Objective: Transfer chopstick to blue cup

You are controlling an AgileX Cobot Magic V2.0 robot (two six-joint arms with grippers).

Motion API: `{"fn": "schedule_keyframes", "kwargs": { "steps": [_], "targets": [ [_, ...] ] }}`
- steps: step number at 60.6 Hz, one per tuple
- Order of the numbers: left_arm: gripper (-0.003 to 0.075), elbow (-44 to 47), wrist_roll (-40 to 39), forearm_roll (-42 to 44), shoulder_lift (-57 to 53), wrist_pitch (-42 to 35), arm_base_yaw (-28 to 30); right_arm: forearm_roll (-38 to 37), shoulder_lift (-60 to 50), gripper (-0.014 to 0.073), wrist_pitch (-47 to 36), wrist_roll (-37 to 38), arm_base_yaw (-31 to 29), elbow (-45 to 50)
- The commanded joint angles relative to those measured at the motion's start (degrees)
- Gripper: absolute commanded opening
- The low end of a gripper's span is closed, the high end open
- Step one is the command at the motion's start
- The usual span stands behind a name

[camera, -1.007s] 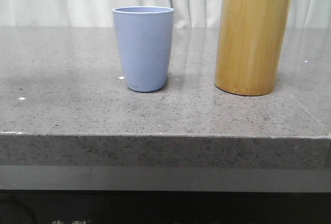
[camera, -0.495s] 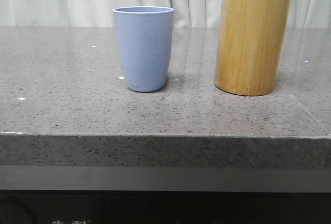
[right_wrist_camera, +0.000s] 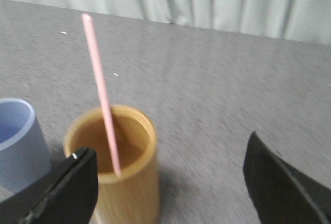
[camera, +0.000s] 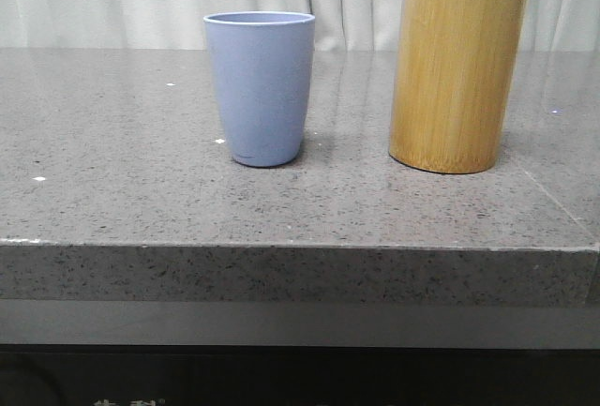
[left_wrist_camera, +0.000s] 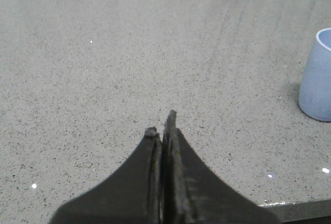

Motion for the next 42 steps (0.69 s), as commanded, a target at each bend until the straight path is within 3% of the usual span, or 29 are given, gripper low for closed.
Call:
{"fn": "schedule_keyframes", "kwargs": {
  "steps": [1,12,32,42],
  "targets": [
    [-0.0019,-1.2,-0.5,-0.8,-0.6,-5.2,0.1,0.1,6.0,0.0589,-7.0,-0.9,3.1,-6.3],
    [-0.0019,-1.2,-0.5,-0.8,-0.6,-5.3,0.1,-1.3,18.5,0.0589,-7.4,-1.3,7.9,-16.5],
    [-0.0019,-1.2,-0.5,-0.8,-0.6,-5.4,0.1,-1.3,31.3,0.0586,-7.4,-1.3,8.5,-25.4],
    [-0.0019,-1.2,-0.5,-0.8,-0.6,-5.5,0.1,-1.3,32.0,0.0461,-7.8,-1.3,8.5,-25.6]
  ]
}}
